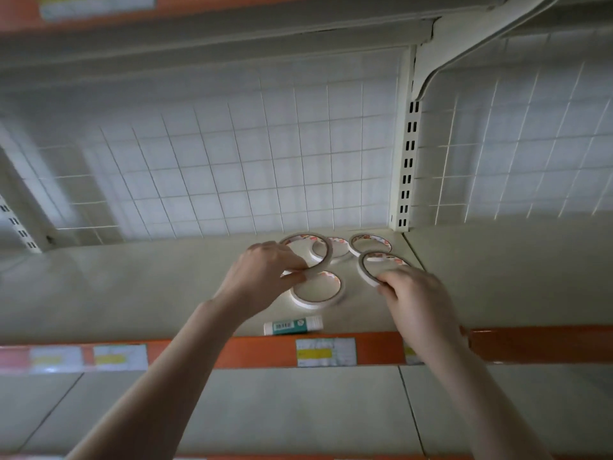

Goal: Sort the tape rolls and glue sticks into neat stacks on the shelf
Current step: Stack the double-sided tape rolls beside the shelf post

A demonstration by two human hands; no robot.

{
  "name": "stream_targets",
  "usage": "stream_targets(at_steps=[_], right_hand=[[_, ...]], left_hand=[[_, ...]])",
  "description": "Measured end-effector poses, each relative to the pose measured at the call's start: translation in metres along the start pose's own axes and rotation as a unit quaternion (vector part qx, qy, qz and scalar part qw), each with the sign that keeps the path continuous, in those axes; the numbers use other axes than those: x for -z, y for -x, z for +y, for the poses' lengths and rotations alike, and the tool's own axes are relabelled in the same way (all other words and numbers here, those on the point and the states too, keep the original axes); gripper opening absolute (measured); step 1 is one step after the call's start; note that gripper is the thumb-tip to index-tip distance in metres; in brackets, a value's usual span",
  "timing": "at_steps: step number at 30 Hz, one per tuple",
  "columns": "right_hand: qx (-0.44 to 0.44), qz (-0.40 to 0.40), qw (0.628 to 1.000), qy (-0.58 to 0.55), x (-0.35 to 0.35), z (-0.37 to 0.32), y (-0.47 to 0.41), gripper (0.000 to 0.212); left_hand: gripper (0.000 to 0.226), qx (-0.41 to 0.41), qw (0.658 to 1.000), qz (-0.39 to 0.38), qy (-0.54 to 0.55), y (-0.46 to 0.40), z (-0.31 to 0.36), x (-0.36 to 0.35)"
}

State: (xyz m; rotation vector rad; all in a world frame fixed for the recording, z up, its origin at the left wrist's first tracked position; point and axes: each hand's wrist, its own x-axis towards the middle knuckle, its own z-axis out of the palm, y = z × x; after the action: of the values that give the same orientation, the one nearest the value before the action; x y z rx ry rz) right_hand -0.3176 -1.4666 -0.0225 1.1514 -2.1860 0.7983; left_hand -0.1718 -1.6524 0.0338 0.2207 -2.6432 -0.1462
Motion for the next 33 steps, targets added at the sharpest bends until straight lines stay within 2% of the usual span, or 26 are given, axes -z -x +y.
stream_targets(at_steps=[4, 9, 15, 22, 25, 33], right_hand=[[0.038, 0.016, 0.999, -0.035, -0.008, -0.041, -0.015, 0.015], [0.104, 0.0, 0.992, -0.076, -0.034, -0.114, -0.032, 0.014], [0.167, -0.028, 0.98, -0.107, -0.074, -0.232, -0.033, 0.02], [0.202, -0.043, 0.967, -0.15, -0.127, -0.391, -0.033, 0.015], [0.211, -0.05, 0.962, -0.168, -0.145, -0.456, -0.032, 0.01], [0.243, -0.062, 0.949, -0.191, -0.184, -0.588, -0.042, 0.006]], left_hand=[[0.009, 0.037, 0.998, 0.04, -0.044, 0.035, -0.027, 0.028], [0.009, 0.09, 0.989, 0.079, -0.09, 0.094, -0.074, 0.075], [0.016, 0.159, 0.969, 0.122, -0.143, 0.187, -0.146, 0.136], [0.01, 0.197, 0.949, 0.155, -0.19, 0.3, -0.241, 0.215], [0.014, 0.211, 0.941, 0.166, -0.207, 0.341, -0.277, 0.245], [0.017, 0.246, 0.926, 0.178, -0.222, 0.427, -0.361, 0.3]])
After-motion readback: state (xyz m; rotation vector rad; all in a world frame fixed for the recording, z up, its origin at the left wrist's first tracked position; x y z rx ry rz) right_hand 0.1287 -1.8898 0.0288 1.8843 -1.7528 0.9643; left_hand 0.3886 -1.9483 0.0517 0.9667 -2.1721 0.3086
